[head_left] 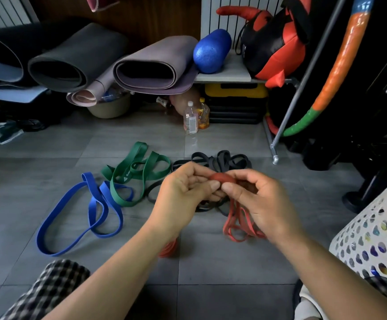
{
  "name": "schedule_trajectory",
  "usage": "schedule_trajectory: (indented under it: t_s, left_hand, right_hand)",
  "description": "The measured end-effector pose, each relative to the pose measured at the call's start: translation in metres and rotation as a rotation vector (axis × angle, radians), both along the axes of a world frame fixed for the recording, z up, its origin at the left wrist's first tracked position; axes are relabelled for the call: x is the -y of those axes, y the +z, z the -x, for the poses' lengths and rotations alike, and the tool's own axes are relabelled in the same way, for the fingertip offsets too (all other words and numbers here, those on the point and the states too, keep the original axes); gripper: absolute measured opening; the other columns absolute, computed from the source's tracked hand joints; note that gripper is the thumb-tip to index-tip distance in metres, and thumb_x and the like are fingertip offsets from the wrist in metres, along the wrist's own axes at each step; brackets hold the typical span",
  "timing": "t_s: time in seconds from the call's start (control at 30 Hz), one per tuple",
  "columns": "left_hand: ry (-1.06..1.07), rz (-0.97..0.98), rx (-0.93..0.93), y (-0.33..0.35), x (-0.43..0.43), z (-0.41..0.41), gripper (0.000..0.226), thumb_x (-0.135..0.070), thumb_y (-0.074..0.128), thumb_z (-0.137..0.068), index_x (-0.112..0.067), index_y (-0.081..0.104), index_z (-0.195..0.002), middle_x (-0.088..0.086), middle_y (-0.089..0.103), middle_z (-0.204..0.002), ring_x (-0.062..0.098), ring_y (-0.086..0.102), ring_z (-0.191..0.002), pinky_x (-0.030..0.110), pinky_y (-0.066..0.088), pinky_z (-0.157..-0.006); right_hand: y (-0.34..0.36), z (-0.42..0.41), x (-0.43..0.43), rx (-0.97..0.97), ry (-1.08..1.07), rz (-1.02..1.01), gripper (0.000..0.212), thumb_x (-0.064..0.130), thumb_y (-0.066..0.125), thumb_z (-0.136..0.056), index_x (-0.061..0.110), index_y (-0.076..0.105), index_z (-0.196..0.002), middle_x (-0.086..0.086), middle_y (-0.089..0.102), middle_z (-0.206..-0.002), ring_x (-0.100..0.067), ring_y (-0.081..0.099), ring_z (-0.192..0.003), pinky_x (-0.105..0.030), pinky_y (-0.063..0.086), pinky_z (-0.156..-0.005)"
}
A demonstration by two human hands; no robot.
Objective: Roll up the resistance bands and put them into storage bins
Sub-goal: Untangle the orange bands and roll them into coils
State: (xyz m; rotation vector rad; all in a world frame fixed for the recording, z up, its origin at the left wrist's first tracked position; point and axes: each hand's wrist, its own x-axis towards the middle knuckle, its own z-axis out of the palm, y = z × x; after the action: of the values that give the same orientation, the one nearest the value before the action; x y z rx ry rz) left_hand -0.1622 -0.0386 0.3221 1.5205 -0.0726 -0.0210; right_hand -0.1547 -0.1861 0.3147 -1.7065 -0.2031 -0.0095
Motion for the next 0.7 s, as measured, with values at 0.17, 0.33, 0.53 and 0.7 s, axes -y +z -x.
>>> schedule_trajectory:
  t_s: [0.17,0.33,0.53,0.7]
  left_hand:
    - [0.075,0.434,-0.142,-0.009,0.015,0.008,0.006,0.002,0.057,-0.080,-0.003,0.057,-0.083,0.005,0.071,-0.071,0.014,0.069,-0.066,0.019,0.054,-0.060]
    - [-0.016,0.321,-0.166,-0.008,0.008,0.002,0.011,0.005,0.057,-0.081,-0.005,0.057,-0.083,0.007,0.069,-0.074,0.016,0.068,-0.068,0.022,0.057,-0.064]
    - [0.048,-0.451,0.129,-0.009,0.005,-0.004,0.024,0.004,0.066,-0.078,-0.019,0.062,-0.081,-0.005,0.061,-0.071,0.009,0.059,-0.062,0.011,0.047,-0.058]
    - [0.086,0.277,-0.112,-0.010,0.016,0.001,0.016,0.007,0.062,-0.076,-0.005,0.061,-0.085,0.004,0.069,-0.074,0.014,0.066,-0.066,0.021,0.056,-0.064]
  right_hand:
    - [-0.008,0.006,-0.015,-0.070,-0.083,-0.300,0.020,0.024,0.068,-0.063,0.021,0.067,-0.083,0.008,0.072,-0.077,-0.003,0.067,-0.078,-0.015,0.051,-0.068]
    - [-0.006,-0.003,-0.002,0.022,-0.031,-0.017,0.011,0.017,0.068,-0.077,0.027,0.068,-0.083,0.002,0.070,-0.086,-0.008,0.065,-0.084,-0.018,0.051,-0.075]
    - [-0.007,-0.008,0.004,0.256,-0.049,0.469,0.016,0.014,0.070,-0.078,0.012,0.070,-0.094,0.008,0.061,-0.084,-0.004,0.059,-0.078,-0.012,0.046,-0.071]
    - [-0.005,-0.003,-0.006,0.022,-0.076,-0.110,0.016,0.016,0.070,-0.074,0.028,0.071,-0.084,0.006,0.068,-0.088,-0.001,0.064,-0.083,-0.011,0.047,-0.071]
